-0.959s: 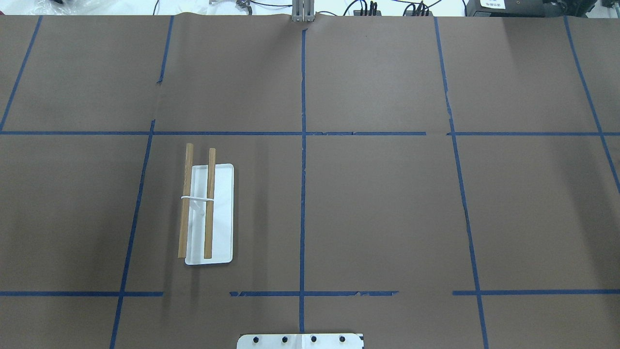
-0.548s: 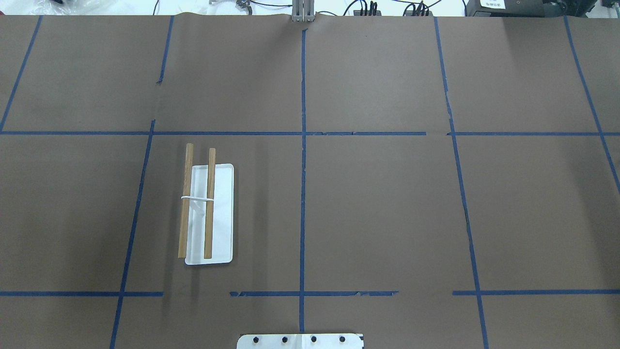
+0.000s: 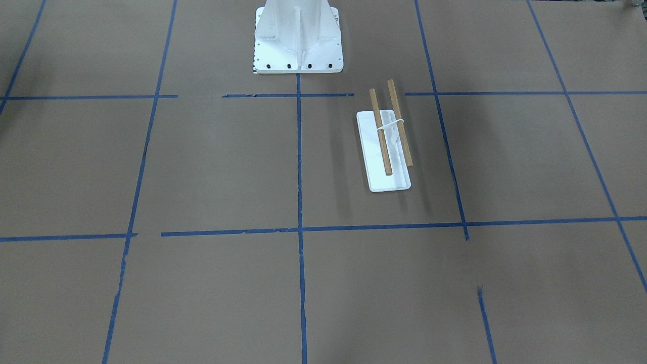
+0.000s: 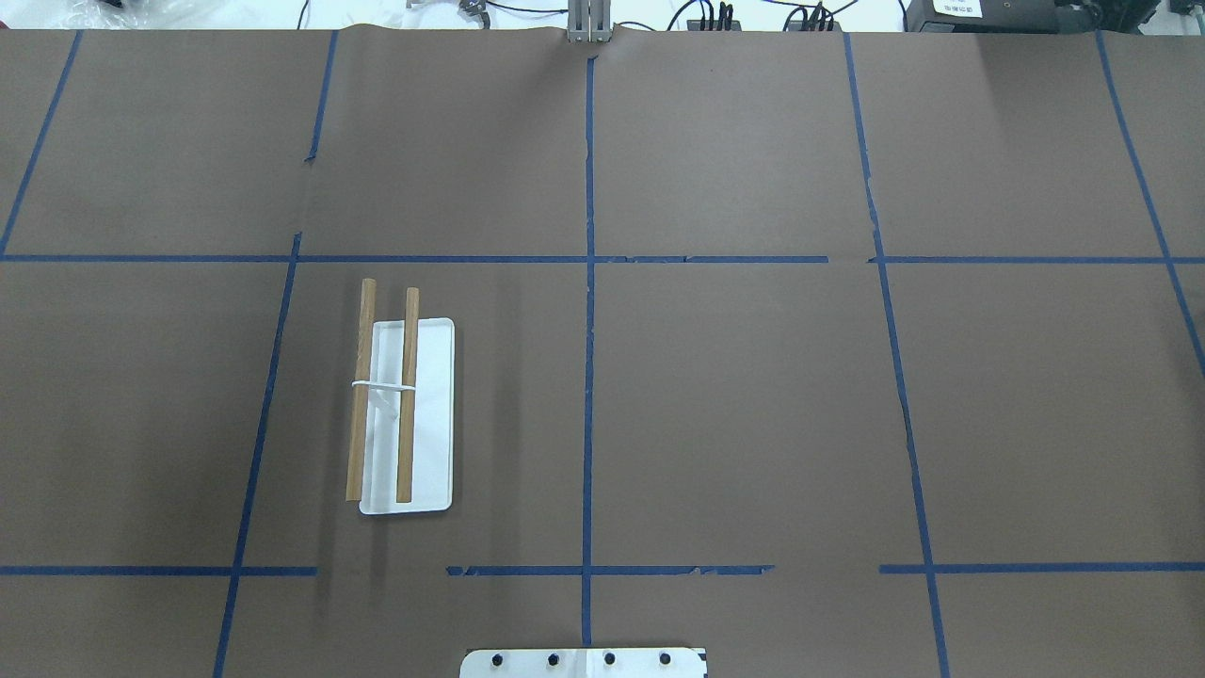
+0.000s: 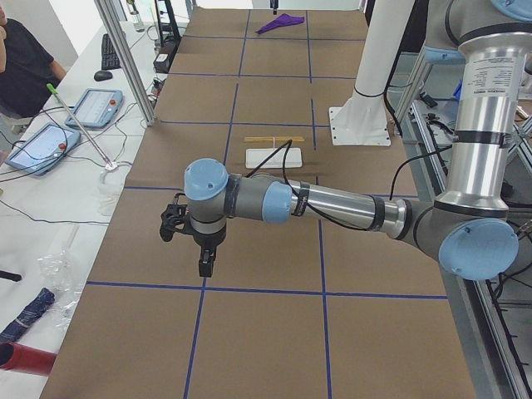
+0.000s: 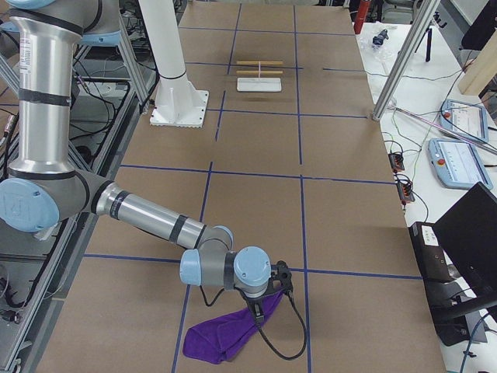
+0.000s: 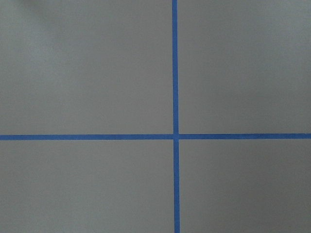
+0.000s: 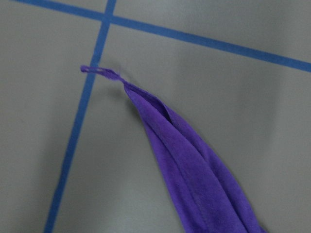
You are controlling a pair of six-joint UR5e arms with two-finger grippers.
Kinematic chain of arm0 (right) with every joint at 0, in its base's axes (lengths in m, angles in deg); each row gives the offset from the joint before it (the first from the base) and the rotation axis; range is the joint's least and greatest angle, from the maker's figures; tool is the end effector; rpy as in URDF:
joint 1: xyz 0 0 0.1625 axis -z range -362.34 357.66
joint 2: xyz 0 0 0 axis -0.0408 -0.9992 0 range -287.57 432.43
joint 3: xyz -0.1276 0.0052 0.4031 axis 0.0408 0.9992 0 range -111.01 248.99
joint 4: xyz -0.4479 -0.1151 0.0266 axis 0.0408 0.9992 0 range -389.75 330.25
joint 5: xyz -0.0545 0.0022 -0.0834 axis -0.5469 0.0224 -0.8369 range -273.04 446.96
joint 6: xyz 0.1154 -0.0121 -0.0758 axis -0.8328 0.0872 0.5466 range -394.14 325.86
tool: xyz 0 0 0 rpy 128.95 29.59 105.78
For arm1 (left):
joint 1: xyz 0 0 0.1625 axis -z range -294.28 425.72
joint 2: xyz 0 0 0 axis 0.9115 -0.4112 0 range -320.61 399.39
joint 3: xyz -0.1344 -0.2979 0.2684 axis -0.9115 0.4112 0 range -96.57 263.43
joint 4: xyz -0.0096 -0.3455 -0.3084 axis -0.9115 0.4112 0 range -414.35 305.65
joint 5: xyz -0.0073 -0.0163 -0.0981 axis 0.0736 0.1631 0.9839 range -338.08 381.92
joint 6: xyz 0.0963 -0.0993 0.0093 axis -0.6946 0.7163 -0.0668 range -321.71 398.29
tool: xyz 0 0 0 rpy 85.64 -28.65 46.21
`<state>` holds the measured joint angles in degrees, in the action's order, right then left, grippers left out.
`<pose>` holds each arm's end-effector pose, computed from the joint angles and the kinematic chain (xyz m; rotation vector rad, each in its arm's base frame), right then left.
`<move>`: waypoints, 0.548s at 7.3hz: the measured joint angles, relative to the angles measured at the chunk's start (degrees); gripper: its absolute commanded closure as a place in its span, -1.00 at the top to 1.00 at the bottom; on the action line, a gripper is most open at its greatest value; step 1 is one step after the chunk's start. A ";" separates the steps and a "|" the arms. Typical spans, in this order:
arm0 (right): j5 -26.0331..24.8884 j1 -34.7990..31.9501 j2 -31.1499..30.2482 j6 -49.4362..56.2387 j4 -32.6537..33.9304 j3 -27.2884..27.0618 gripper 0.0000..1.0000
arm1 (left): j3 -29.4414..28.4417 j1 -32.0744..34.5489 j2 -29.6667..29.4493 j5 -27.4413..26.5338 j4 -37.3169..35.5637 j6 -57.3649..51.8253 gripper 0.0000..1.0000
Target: Hang towel on rack
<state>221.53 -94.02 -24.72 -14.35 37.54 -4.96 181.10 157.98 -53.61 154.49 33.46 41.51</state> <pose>0.0493 -0.4528 0.8564 0.1377 -0.7689 -0.2967 -0.0621 -0.5697 0.5890 0.1349 0.7426 -0.0360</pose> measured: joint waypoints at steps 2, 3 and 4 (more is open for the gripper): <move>-0.19 0.01 0.34 7.40 -2.90 6.57 1.00 | 0.20 0.01 0.01 0.05 0.00 0.03 1.00; -0.78 0.01 0.70 9.76 -3.32 8.10 1.00 | 0.22 -0.01 0.00 0.05 0.00 0.03 1.00; -1.75 0.01 1.64 12.06 -3.41 9.83 1.00 | 0.24 -0.02 -0.01 0.08 0.00 0.03 1.00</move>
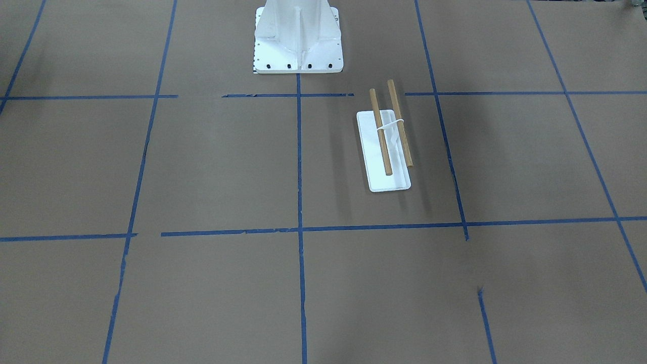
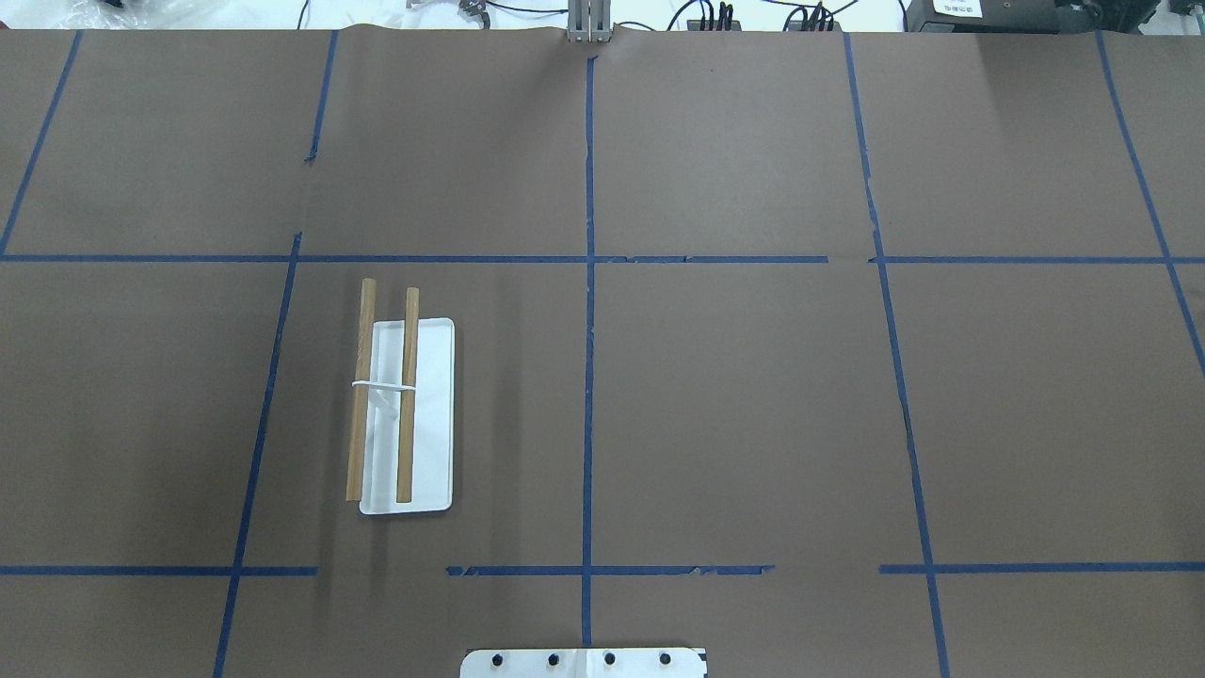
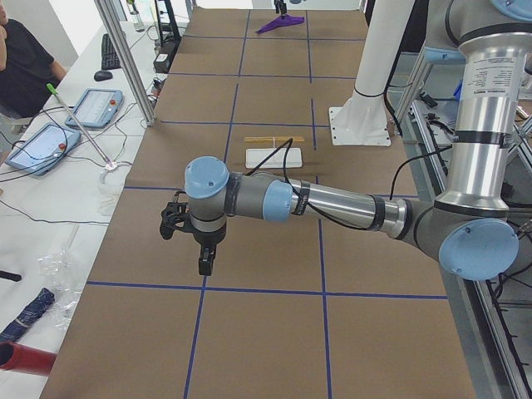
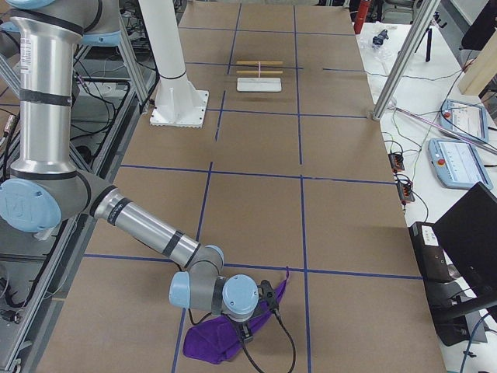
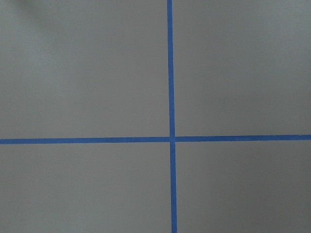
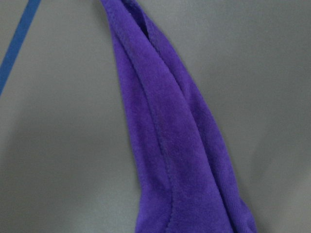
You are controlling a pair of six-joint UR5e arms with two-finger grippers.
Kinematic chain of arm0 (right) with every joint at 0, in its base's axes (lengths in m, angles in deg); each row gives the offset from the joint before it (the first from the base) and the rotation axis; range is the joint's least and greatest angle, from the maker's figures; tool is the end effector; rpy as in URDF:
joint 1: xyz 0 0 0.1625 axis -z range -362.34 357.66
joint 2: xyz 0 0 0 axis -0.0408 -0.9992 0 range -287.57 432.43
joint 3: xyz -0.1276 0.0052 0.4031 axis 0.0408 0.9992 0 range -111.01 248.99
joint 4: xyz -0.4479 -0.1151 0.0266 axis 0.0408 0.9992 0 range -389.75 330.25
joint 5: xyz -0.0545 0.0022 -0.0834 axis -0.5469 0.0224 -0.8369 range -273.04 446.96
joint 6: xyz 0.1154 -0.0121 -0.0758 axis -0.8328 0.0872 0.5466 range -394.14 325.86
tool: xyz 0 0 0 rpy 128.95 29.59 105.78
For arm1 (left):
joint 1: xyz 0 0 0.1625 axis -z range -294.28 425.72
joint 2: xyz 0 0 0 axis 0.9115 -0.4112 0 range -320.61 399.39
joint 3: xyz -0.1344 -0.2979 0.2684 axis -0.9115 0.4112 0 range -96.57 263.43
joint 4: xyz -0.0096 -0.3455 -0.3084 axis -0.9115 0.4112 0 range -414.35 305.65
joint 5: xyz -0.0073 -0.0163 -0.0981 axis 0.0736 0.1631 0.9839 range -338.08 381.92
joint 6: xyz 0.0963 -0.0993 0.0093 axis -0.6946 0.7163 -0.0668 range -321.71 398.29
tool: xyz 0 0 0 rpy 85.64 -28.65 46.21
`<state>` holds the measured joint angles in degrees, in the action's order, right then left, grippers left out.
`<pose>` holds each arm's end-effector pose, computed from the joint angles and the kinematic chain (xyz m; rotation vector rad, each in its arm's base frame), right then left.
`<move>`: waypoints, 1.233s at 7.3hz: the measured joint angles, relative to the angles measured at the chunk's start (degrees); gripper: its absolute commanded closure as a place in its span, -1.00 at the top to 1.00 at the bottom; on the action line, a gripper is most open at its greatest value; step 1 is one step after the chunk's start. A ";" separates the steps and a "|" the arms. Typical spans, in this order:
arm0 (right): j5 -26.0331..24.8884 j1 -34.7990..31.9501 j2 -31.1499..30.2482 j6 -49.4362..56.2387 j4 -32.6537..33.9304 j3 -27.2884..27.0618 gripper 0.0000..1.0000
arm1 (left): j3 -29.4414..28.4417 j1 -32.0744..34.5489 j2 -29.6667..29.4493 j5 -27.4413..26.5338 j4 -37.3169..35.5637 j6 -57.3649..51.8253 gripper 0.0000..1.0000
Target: Hang towel on rack
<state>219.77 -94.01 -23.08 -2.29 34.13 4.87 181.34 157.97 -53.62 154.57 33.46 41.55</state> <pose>0.0516 -0.4268 0.9248 0.1329 -0.7474 -0.4673 -0.0619 -0.5698 0.5864 0.1387 0.7440 -0.0348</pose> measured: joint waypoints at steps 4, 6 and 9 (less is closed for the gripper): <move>-0.84 0.08 3.10 2.31 -0.08 6.28 1.00 | -0.01 -0.05 0.00 0.04 0.00 -0.02 1.00; -0.77 0.09 2.85 2.19 -0.02 6.82 1.00 | 0.00 -0.05 0.00 0.07 0.00 -0.08 1.00; -0.92 0.31 2.49 2.27 0.03 7.17 1.00 | -0.01 -0.04 0.02 0.07 0.02 -0.09 1.00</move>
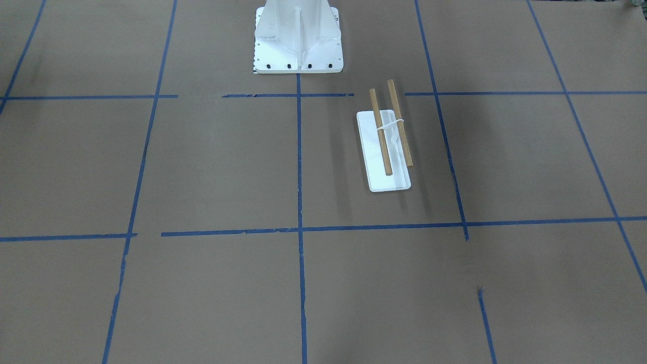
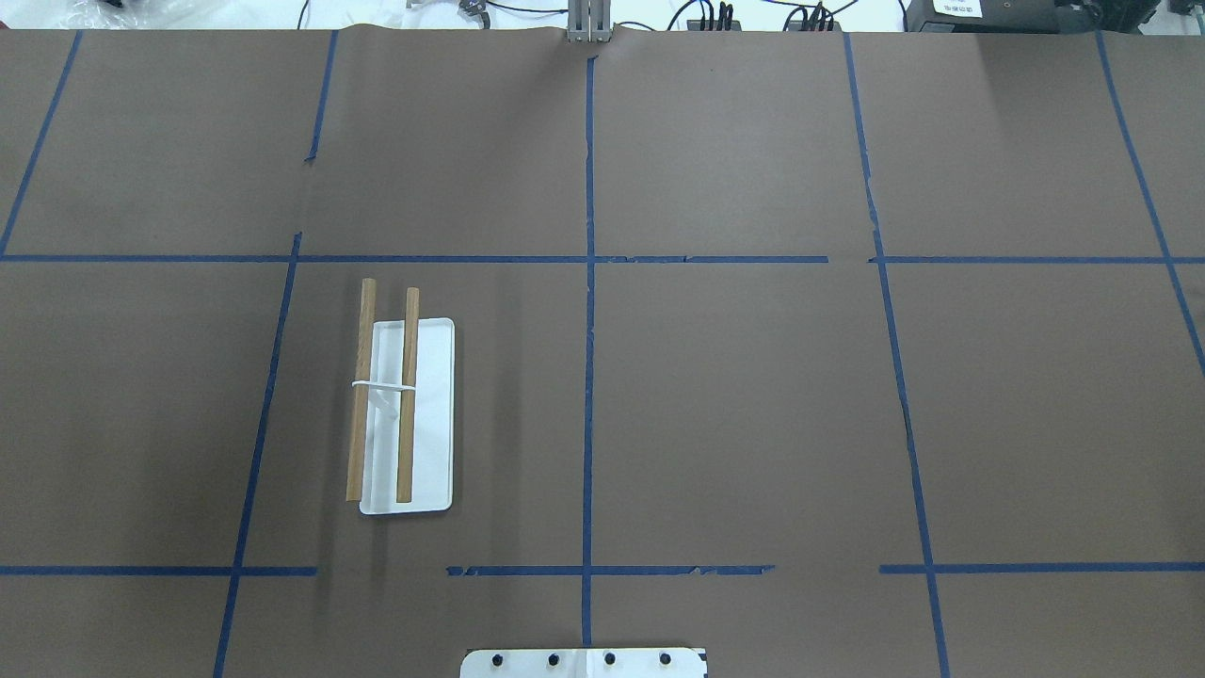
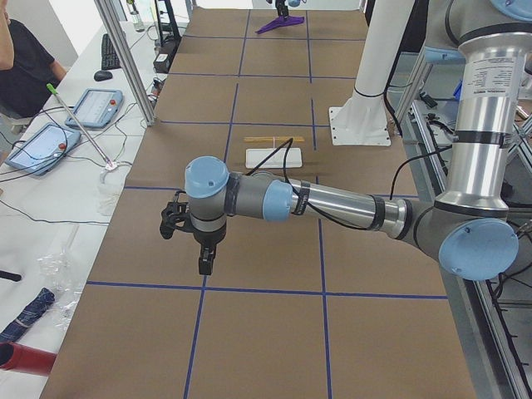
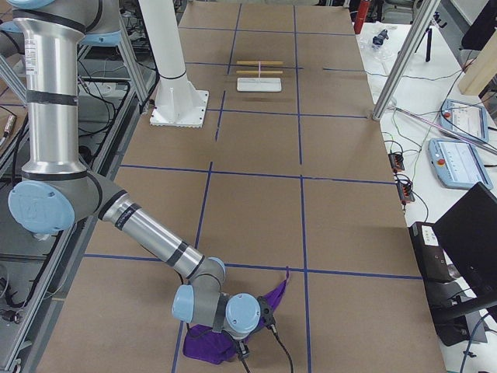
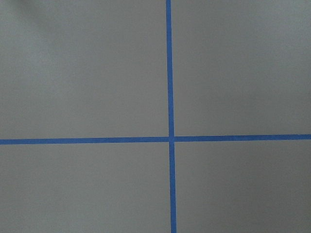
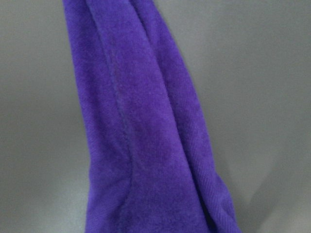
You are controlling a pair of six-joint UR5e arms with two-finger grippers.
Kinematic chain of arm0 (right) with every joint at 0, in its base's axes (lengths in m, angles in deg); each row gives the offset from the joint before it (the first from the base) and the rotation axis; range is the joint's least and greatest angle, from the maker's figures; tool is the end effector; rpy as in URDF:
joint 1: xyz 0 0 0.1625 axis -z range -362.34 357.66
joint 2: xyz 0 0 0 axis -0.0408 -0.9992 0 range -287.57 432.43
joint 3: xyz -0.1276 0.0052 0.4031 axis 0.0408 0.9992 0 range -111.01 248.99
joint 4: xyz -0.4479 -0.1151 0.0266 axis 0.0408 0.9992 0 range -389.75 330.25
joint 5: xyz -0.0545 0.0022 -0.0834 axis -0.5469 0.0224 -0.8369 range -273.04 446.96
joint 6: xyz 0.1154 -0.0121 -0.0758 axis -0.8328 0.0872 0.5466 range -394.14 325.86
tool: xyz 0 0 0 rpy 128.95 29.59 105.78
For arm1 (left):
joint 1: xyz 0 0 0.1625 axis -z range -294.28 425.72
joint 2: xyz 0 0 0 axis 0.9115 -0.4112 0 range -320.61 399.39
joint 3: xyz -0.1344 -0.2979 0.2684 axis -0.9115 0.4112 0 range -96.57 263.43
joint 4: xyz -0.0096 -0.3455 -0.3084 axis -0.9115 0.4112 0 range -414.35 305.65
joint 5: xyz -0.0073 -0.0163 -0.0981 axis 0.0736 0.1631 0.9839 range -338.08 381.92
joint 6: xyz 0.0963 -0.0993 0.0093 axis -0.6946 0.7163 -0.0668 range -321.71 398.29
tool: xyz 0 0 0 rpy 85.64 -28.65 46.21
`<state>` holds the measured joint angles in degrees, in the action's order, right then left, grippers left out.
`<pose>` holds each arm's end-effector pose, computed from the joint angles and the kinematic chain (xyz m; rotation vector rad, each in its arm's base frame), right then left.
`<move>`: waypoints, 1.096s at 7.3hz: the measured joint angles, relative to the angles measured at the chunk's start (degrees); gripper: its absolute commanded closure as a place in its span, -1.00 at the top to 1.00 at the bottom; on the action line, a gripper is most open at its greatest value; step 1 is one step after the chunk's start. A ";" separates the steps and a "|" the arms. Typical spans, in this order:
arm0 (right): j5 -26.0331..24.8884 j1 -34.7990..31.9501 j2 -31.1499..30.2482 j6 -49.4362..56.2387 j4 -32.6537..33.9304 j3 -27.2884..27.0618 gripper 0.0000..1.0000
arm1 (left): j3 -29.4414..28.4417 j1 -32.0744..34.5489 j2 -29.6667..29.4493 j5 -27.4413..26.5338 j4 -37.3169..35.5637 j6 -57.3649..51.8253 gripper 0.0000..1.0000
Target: Hang towel on rack
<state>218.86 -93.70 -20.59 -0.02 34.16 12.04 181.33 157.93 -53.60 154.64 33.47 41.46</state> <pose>0.0506 -0.4156 0.9648 0.0647 -0.7531 -0.4811 -0.0613 -0.5697 0.5866 0.1387 0.7452 -0.0326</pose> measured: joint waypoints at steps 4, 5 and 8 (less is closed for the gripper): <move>-0.82 0.57 0.02 -0.06 0.07 0.16 -1.00 | -0.01 0.00 0.00 0.00 0.15 -0.08 1.00; -0.83 0.61 0.05 0.04 0.07 0.13 -1.00 | 0.00 0.00 0.00 0.00 0.20 -0.09 1.00; -0.32 0.58 0.00 -0.14 -0.05 -1.23 -1.00 | 0.01 0.04 0.00 0.00 0.30 -0.17 1.00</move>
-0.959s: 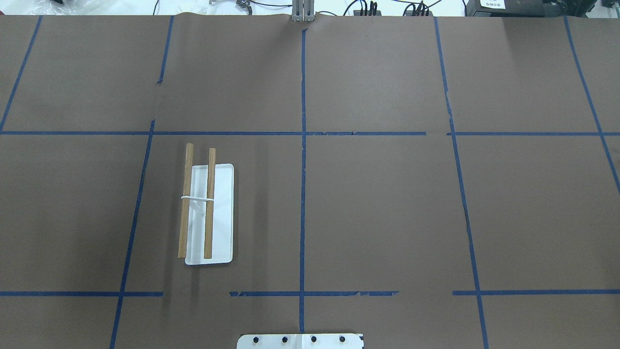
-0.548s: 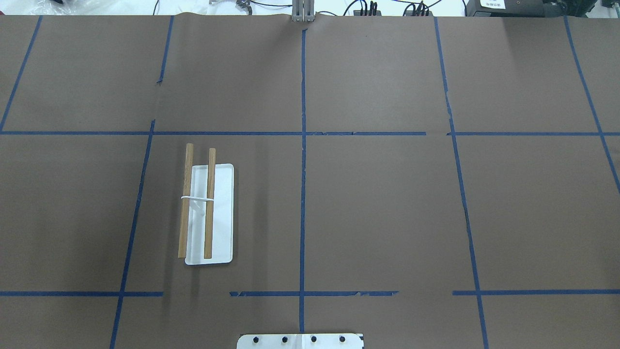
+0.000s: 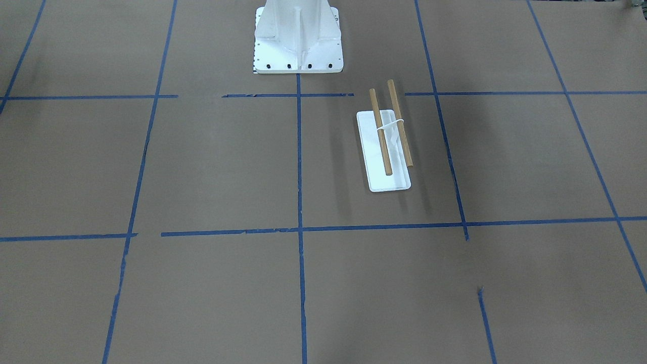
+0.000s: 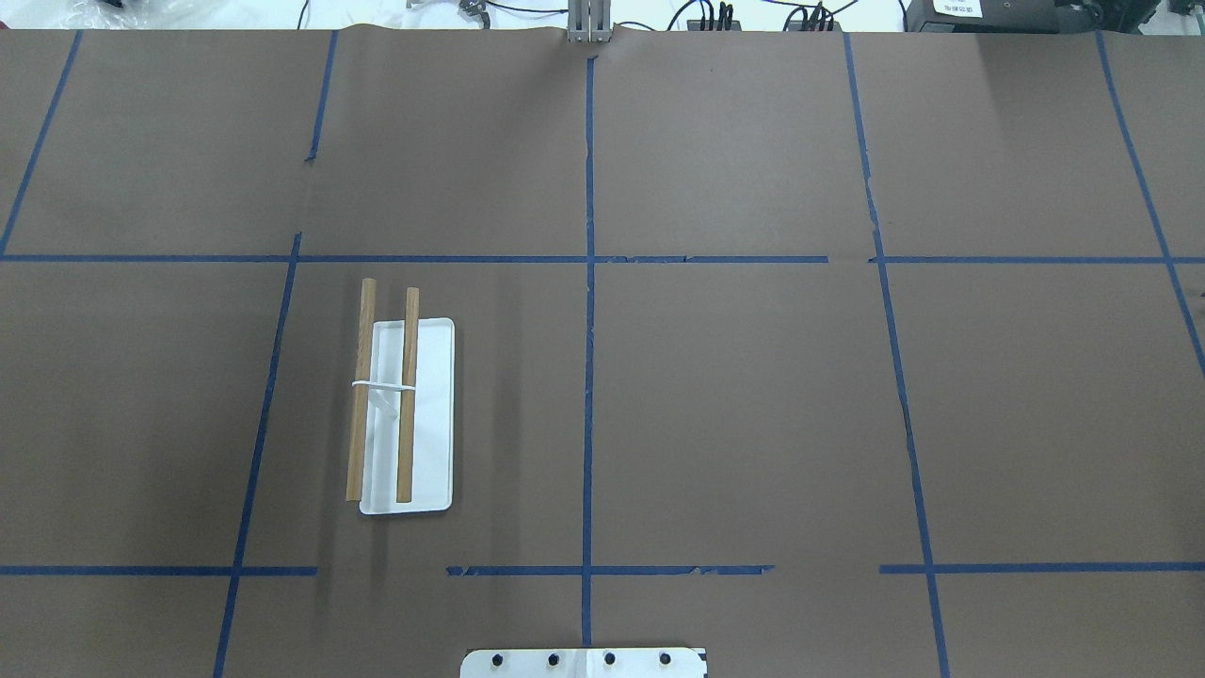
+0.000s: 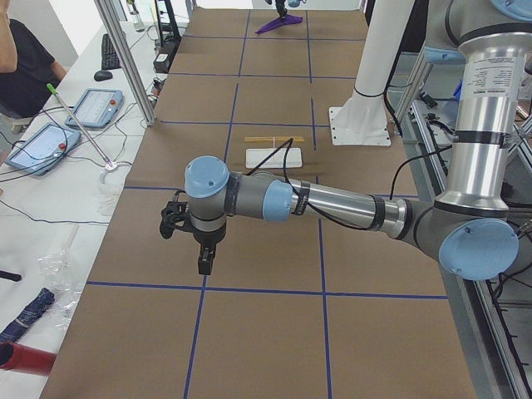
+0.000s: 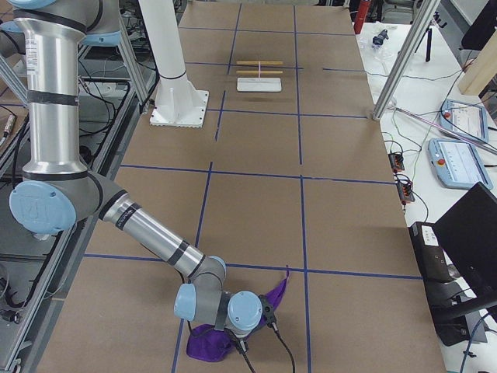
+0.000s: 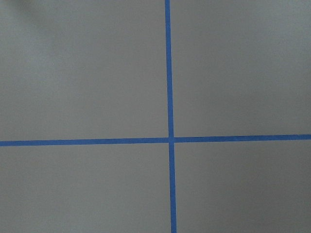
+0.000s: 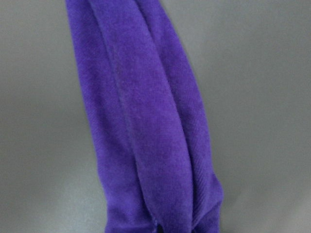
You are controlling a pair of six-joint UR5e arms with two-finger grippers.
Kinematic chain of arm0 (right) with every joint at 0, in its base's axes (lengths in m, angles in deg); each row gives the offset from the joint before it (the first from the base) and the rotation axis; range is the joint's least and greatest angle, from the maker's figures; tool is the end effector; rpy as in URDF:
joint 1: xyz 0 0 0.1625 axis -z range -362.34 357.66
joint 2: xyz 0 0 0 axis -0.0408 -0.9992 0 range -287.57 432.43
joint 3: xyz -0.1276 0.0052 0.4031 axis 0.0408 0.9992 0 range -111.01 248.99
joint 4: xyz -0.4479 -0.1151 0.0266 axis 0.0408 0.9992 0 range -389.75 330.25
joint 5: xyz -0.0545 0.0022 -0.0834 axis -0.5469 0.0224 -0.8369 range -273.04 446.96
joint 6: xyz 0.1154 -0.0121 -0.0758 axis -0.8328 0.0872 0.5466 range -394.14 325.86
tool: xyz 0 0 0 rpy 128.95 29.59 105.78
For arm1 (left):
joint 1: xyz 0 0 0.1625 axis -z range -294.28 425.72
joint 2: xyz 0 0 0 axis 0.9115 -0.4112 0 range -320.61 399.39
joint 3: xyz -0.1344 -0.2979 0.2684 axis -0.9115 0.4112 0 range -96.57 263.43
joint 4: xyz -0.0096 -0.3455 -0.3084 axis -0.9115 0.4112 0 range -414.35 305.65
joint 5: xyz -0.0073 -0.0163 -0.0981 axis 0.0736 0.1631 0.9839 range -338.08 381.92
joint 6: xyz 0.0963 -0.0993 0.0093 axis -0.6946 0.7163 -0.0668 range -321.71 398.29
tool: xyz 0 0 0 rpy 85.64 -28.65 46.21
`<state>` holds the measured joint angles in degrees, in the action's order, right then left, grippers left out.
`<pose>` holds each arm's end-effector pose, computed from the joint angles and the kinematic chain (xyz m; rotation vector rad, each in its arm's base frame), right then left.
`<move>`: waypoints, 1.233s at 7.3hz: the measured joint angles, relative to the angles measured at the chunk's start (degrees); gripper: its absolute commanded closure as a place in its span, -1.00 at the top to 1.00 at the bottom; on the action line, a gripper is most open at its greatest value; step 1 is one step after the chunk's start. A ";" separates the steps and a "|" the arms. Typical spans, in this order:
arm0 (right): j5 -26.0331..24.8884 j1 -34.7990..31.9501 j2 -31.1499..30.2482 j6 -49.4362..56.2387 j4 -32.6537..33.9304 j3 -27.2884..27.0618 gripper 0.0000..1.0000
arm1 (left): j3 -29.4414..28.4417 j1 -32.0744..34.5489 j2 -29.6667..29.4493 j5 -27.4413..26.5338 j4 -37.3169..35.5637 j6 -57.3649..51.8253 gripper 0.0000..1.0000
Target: Hang towel on rack
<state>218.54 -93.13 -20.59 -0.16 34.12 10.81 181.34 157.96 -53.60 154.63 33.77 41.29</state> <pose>0.0472 -0.4242 0.9557 0.0788 -0.7427 -0.4975 -0.0617 -0.5701 0.5859 0.1451 0.7446 -0.0283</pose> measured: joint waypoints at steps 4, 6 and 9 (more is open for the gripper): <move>3.48 -5.86 0.85 -0.04 2.44 -12.53 -1.00 | 0.00 0.00 -0.13 0.00 0.03 0.07 1.00; 5.05 -7.69 5.38 -0.60 13.51 -21.75 -1.00 | 0.01 -0.04 -0.27 0.00 0.07 0.08 1.00; 8.48 -5.49 15.55 -12.49 22.78 -27.80 -1.00 | 0.34 -0.70 -2.53 -0.02 1.06 0.11 1.00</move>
<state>227.02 -98.62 -5.04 -12.65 56.90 -16.99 181.68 157.26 -56.13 154.62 34.84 41.40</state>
